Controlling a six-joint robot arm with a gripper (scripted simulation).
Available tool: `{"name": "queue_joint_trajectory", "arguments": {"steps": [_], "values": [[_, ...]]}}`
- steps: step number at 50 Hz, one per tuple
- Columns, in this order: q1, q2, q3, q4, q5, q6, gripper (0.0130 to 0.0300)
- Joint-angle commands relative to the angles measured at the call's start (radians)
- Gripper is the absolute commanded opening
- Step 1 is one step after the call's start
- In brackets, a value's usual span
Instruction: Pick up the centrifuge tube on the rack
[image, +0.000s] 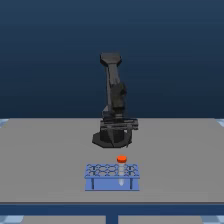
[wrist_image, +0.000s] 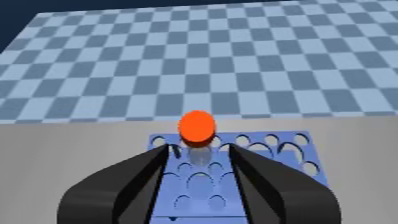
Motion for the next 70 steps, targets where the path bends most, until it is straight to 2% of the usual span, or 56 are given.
{"name": "queue_joint_trajectory", "arguments": {"steps": [1, 13, 33, 51, 70], "values": [[0.005, 0.04, -0.039, 0.069, -0.009, -0.089, 0.03], [0.009, 0.106, -0.108, 0.21, -0.009, -0.235, 0.03], [0.013, 0.162, -0.168, 0.344, -0.01, -0.375, 0.03], [0.014, 0.181, -0.185, 0.361, -0.012, -0.392, 0.03], [0.013, 0.181, -0.173, 0.284, -0.018, -0.314, 0.03]]}}
